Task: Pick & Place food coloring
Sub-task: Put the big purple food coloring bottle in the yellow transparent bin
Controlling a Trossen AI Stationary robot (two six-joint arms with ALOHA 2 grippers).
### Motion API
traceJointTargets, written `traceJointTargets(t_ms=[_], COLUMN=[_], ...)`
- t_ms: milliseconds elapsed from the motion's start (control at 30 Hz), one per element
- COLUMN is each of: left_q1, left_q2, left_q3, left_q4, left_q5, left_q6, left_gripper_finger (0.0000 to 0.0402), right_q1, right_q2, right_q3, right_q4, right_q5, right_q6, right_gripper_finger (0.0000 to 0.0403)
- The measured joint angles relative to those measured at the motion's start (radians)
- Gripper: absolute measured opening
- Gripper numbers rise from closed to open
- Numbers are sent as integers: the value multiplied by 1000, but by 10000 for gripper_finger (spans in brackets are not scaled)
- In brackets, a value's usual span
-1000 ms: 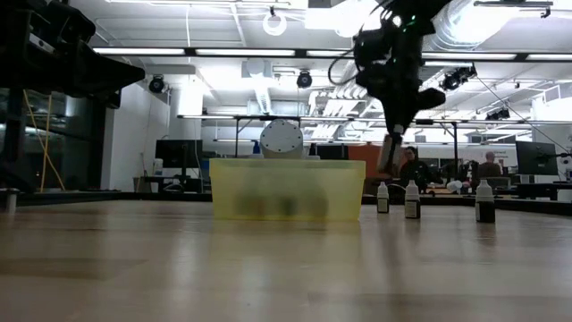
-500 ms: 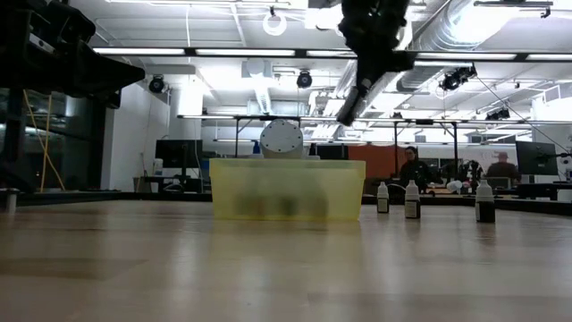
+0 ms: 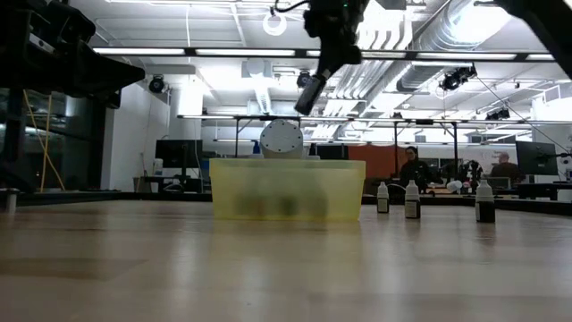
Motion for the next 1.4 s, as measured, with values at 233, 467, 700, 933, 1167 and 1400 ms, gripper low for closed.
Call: traceJointTargets(t_ms=[233, 467, 700, 933, 1167, 1400], left_q1=[0, 0, 0, 0, 0, 0], left_q2=[0, 0, 0, 0, 0, 0], left_q3=[0, 0, 0, 0, 0, 0], left_q4=[0, 0, 0, 0, 0, 0], left_q5=[0, 0, 1, 0, 0, 0], left_q6=[0, 0, 0, 0, 0, 0], left_gripper_finger=[0, 0, 0, 0, 0, 0], right_q1=[33, 61, 97, 115, 120, 135], right_q2=[82, 140, 226, 295, 336, 364], right_q3=[38, 31, 31, 31, 31, 31], right_q4=[50, 46, 43, 43, 44, 45], right_q5=[-52, -40, -40, 53, 77, 153], right_q6=[-69, -123, -178, -235, -308, -396], right_gripper_finger=[111, 111, 111, 114, 116, 117])
